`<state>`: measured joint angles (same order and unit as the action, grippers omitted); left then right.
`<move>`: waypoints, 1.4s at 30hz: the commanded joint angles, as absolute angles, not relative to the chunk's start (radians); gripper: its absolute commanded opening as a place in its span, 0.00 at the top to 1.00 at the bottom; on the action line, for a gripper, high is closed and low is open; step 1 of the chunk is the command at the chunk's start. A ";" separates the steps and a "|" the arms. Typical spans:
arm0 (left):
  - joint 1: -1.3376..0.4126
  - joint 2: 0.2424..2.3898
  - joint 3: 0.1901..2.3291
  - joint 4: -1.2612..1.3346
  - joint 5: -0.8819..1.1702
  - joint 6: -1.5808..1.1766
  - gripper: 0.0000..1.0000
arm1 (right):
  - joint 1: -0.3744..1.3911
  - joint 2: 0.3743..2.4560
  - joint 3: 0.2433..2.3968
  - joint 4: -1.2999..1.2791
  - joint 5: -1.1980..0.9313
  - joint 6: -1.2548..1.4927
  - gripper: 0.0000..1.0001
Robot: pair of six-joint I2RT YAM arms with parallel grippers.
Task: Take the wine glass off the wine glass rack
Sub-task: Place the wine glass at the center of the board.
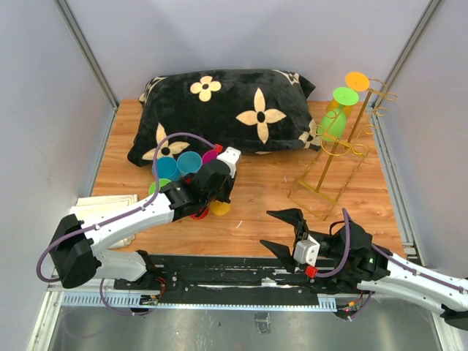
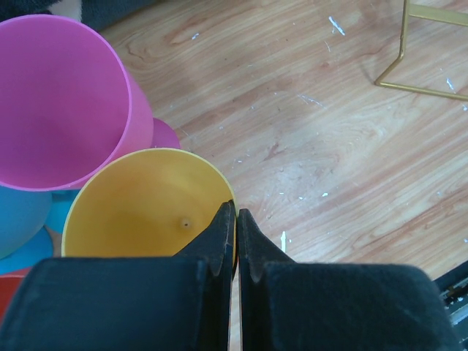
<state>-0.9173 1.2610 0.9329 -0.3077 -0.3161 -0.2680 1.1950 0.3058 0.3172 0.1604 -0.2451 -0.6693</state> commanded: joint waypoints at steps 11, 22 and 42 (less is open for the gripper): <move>-0.925 1.198 0.917 -0.289 -0.284 -0.272 0.86 | 1.198 0.290 0.304 0.181 -0.171 -0.664 0.17; -0.925 1.201 0.945 -0.340 -0.293 -0.289 0.72 | 1.198 0.277 0.311 0.160 -0.166 -0.657 0.17; -0.925 1.001 0.906 -0.253 -0.204 -0.294 0.41 | 1.198 0.324 0.419 0.059 -0.043 -0.377 0.00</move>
<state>-0.9180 1.0843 0.9234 -0.3359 -0.2470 -0.2897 1.1950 0.2905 0.3298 0.1131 -0.1196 -0.5549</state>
